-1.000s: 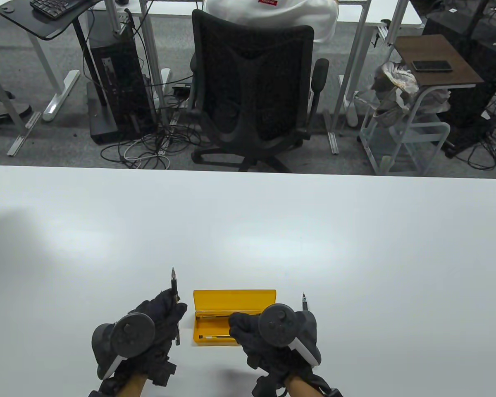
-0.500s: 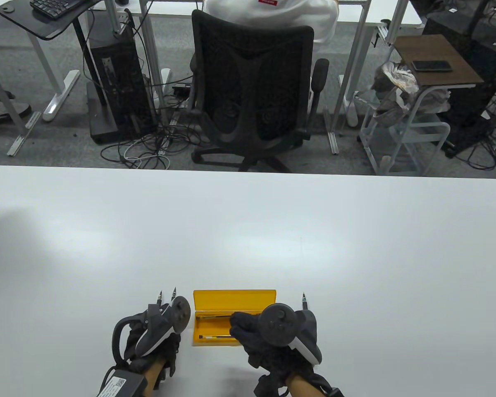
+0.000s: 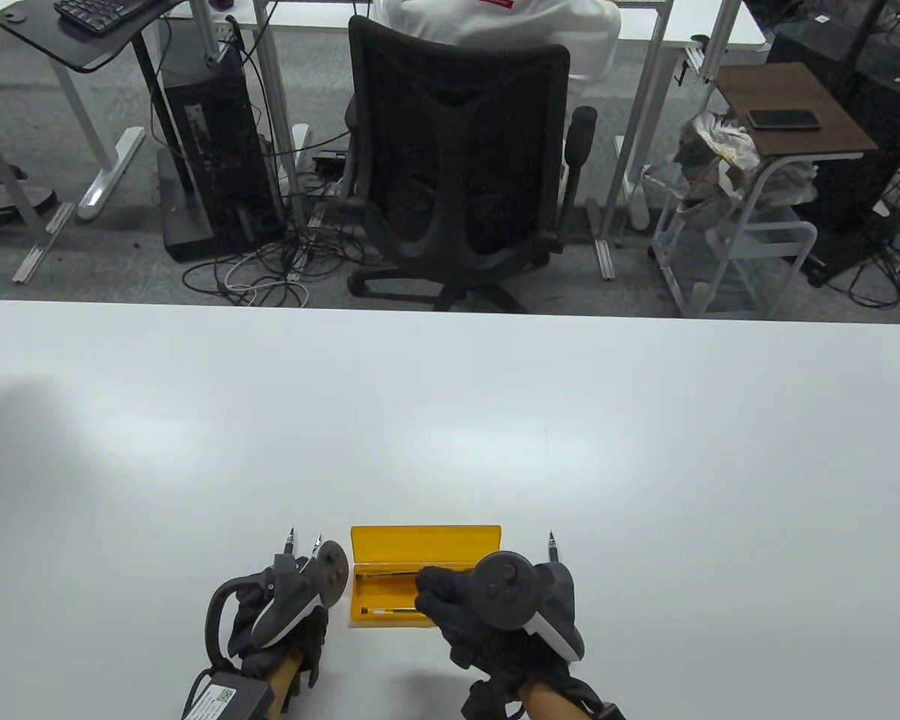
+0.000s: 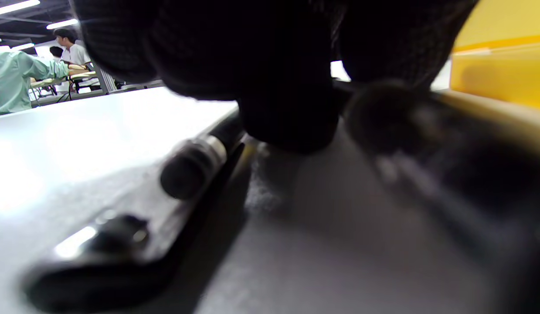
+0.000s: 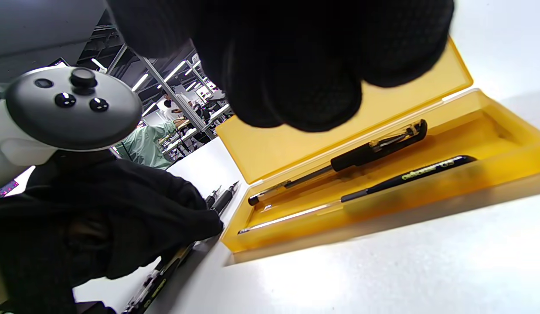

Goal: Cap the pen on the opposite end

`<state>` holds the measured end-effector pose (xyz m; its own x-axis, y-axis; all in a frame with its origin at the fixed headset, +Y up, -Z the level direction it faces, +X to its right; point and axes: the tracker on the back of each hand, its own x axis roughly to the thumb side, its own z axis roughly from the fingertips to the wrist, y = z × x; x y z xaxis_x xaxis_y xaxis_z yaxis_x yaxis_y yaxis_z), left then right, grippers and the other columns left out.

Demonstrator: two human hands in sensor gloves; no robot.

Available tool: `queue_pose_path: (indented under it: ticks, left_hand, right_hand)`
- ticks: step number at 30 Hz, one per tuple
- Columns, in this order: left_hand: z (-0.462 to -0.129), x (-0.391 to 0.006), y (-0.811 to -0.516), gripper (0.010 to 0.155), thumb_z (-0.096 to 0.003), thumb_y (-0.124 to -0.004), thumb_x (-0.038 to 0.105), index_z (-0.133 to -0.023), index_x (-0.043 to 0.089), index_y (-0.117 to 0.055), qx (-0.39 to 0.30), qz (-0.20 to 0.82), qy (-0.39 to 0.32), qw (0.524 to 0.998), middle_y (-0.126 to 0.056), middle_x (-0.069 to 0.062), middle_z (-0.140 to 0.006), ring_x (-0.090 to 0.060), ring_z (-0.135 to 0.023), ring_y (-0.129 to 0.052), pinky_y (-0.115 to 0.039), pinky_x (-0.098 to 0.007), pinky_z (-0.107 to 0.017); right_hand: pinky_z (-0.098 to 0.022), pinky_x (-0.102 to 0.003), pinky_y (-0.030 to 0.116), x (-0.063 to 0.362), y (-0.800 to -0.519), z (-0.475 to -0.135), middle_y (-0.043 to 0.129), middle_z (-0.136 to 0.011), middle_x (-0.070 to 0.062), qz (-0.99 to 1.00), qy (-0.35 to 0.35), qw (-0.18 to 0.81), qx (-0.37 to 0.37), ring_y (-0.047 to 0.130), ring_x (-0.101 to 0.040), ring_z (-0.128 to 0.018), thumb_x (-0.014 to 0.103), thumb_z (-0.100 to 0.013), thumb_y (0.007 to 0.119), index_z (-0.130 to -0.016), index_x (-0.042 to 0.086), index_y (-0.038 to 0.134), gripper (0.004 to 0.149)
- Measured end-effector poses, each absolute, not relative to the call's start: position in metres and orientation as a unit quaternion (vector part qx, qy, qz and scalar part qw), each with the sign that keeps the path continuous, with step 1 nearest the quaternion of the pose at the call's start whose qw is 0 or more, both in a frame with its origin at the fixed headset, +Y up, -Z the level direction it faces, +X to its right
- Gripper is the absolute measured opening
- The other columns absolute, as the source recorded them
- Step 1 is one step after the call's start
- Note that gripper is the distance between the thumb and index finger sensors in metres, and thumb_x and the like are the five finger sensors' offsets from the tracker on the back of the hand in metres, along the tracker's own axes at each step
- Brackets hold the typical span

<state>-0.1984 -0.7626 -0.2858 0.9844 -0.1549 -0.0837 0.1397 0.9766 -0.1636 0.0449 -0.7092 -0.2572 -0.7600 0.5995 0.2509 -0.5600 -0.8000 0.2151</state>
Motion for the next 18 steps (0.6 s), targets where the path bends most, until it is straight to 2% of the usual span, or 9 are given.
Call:
queue_pose_path:
  ticks: [15, 18]
  left_hand:
    - [-0.286, -0.199, -0.76, 0.06, -0.0486, -0.085, 0.047, -0.088, 0.002, -0.083, -0.093, -0.064, 0.049, 0.992, -0.104, -0.012, -0.051, -0.025, -0.038, -0.096, -0.075, -0.053, -0.051]
    - [-0.285, -0.198, -0.751, 0.061, -0.0489, -0.084, 0.048, -0.09, 0.003, -0.083, -0.069, -0.07, 0.053, 0.994, -0.105, -0.013, -0.055, -0.026, -0.041, -0.097, -0.075, -0.053, -0.052]
  right_hand:
    - [-0.037, -0.044, 0.085, 0.045, -0.71, -0.258, 0.101, -0.066, -0.01, 0.937, 0.066, 0.308, 0.152, 0.101, -0.024, -0.046, 0.04, -0.044, 0.075, -0.087, 0.014, 0.085, 0.052]
    - [-0.037, -0.044, 0.085, 0.045, -0.709, -0.258, 0.101, -0.066, -0.01, 0.938, 0.068, 0.305, 0.15, 0.101, -0.024, -0.046, 0.04, -0.044, 0.075, -0.087, 0.014, 0.086, 0.052]
